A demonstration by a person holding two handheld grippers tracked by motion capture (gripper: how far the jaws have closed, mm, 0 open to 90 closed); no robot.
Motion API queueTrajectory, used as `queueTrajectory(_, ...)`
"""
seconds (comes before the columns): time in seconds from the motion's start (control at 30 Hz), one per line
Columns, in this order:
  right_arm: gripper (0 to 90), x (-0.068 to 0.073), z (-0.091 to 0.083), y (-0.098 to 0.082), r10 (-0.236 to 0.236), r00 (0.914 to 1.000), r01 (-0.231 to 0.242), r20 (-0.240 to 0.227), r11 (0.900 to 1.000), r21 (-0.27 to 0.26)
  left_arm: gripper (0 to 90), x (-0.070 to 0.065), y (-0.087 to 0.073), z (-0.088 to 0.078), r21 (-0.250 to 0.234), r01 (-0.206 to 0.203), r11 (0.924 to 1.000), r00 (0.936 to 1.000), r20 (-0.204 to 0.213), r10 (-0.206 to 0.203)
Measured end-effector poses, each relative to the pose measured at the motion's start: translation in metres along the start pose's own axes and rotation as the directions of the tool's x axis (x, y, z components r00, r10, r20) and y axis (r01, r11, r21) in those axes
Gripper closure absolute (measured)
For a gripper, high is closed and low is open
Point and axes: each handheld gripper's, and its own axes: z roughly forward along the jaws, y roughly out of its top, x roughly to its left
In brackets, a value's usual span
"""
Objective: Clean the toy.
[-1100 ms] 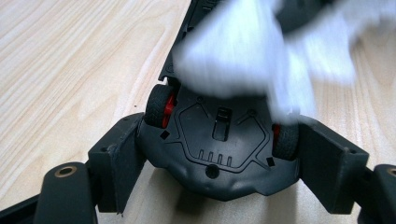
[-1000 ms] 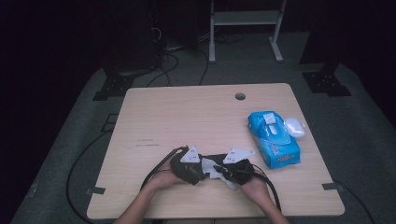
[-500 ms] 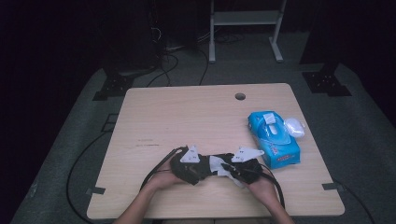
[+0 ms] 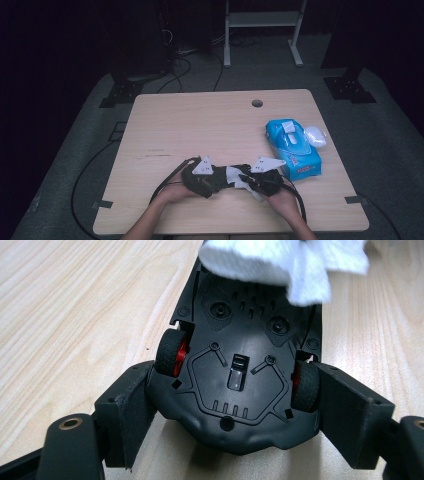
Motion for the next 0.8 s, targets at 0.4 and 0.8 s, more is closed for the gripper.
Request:
queueTrajectory(0.4,83.0,0.002,0.009,0.004,0.01,0.9999,-0.01,0.014,1.0,-0.019,21.9,0.0,0.0,0.001,-0.005,0.009,0.9999,1.0,-0.001,-0.009)
queueTrajectory(0.8,82.9,-0.007,0.005,0.002,0.044,0.9969,-0.043,0.065,0.999,-0.022,21.9,0.001,0.001,0.001,-0.004,0.009,0.9999,1.0,0.002,-0.009)
